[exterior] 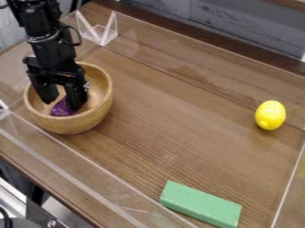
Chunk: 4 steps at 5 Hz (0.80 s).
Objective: Put the purple eggplant in the brown bowl
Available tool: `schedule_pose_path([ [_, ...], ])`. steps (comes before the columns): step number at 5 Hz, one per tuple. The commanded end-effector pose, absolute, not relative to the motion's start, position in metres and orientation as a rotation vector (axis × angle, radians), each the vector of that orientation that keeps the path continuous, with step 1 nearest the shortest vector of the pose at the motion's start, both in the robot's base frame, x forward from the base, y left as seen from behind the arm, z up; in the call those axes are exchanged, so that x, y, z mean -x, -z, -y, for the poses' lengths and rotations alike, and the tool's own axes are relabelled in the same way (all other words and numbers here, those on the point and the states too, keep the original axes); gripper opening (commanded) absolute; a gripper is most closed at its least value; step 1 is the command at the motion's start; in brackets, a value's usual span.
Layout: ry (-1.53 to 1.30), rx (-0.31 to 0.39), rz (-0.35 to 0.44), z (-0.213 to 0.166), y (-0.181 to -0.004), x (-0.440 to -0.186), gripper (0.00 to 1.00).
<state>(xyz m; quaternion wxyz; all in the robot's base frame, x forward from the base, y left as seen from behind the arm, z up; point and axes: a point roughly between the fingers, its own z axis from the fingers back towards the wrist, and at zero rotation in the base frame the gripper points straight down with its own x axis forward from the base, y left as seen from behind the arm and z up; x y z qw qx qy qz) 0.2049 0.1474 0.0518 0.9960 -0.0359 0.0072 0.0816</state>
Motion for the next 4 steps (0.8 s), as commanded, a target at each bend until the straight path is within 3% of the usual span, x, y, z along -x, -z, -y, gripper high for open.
schedule_pose_path([
  [1, -0.168, 0.058, 0.020, -0.147, -0.063, -0.213, 1.00],
  [4, -0.174, 0.075, 0.040, -0.131, -0.079, -0.229, 1.00],
])
